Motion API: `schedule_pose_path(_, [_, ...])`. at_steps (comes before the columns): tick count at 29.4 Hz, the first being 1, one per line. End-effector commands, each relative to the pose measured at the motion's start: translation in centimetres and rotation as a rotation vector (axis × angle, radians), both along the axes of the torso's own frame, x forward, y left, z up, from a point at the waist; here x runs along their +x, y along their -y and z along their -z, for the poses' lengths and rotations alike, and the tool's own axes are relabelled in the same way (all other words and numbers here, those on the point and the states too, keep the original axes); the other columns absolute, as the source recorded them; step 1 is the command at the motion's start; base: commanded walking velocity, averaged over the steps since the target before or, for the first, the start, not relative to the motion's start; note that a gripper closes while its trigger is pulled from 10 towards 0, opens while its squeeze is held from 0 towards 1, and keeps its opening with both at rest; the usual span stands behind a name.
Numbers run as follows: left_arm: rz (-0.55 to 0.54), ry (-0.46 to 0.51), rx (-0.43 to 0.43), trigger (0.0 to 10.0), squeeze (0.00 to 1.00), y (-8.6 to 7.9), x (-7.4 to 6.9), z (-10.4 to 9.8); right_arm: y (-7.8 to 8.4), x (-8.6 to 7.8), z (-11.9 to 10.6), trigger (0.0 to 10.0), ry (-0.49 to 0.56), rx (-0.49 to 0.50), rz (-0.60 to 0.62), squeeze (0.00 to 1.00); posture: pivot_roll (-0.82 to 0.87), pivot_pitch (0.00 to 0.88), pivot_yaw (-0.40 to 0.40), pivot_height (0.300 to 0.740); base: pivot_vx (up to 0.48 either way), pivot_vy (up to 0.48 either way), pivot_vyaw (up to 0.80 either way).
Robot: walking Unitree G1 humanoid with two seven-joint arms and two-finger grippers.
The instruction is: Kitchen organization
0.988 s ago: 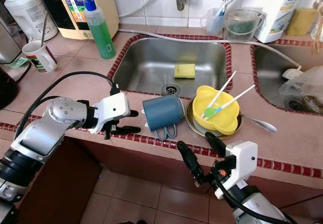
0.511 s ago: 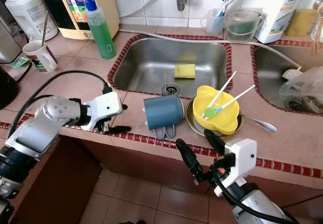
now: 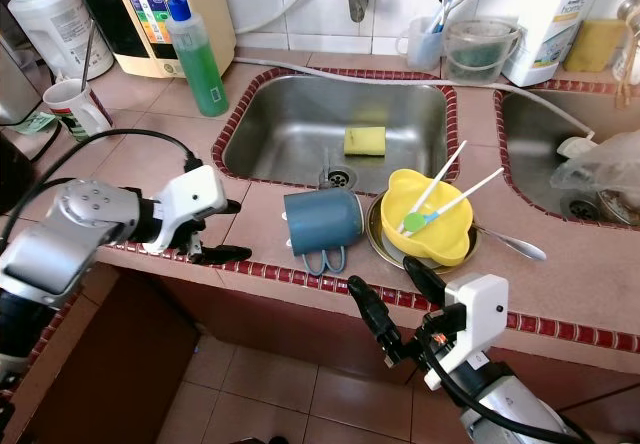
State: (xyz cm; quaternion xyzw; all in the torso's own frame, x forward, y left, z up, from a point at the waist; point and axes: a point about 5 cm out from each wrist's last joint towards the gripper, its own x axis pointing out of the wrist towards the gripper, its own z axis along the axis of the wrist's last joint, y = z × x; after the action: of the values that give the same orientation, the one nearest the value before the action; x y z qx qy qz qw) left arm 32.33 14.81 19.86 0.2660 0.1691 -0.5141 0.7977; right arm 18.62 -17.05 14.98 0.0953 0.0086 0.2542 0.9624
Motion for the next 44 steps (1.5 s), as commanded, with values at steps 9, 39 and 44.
schedule_pose_path(9, [0.009, -0.124, -0.171, 10.0, 0.00, 1.5, -2.2, -0.3, -0.3, 0.5, 0.0, 10.0, 0.011, -0.008, -0.025, 0.00, -0.04, 0.120, 0.078, 0.740, 0.000, 0.000, 0.00])
schedule_pose_path(39, [-0.104, -0.175, -0.302, 10.0, 0.00, 5.9, -3.7, 2.1, -0.6, 0.9, -0.3, 10.0, 0.021, -0.013, -0.084, 0.00, -0.04, 0.118, 0.051, 0.740, 0.000, 0.000, 0.00])
schedule_pose_path(44, [-0.112, -0.166, -0.310, 10.0, 0.00, 6.3, -3.4, 2.0, -0.7, 0.8, -0.3, 10.0, 0.019, -0.012, -0.079, 0.00, -0.05, 0.117, 0.057, 0.740, 0.000, 0.000, 0.00])
